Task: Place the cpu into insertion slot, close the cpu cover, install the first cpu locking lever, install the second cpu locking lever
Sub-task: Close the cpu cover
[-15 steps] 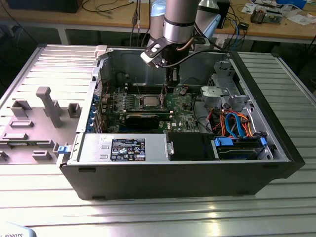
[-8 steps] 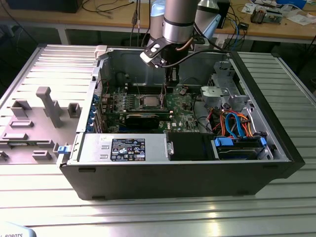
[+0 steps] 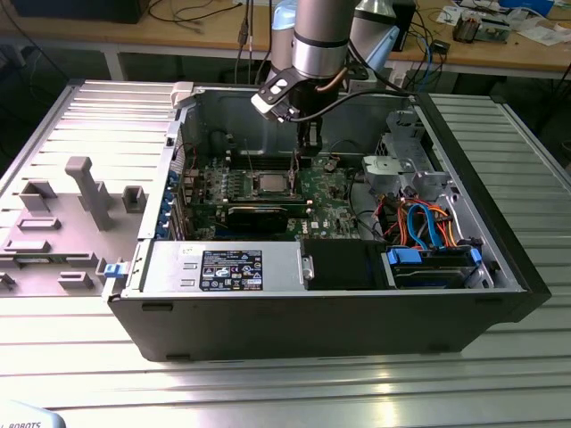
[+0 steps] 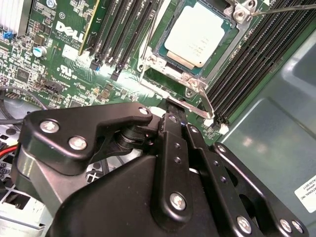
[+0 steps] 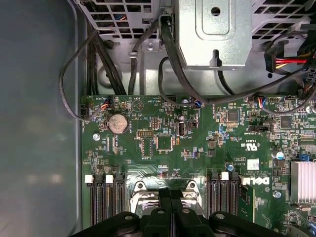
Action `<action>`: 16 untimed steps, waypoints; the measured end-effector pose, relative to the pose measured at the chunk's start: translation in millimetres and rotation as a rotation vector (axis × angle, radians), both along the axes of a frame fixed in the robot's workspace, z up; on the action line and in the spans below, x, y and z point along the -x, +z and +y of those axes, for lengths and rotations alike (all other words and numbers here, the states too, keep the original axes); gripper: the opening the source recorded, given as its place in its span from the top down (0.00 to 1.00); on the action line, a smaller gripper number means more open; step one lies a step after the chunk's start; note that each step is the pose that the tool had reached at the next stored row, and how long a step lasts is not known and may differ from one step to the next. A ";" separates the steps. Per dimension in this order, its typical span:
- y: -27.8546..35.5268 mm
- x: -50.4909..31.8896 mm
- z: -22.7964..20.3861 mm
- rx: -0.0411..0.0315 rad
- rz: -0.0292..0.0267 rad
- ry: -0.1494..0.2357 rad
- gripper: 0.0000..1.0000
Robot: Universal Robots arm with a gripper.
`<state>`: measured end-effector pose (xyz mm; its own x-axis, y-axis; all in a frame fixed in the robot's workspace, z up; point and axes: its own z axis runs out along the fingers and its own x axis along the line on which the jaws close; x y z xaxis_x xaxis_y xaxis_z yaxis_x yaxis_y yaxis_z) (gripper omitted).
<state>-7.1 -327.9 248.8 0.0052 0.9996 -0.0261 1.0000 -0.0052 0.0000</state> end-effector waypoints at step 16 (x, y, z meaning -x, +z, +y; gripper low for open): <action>0.0 4.3 0.0 0.0000 0.0000 0.000 0.89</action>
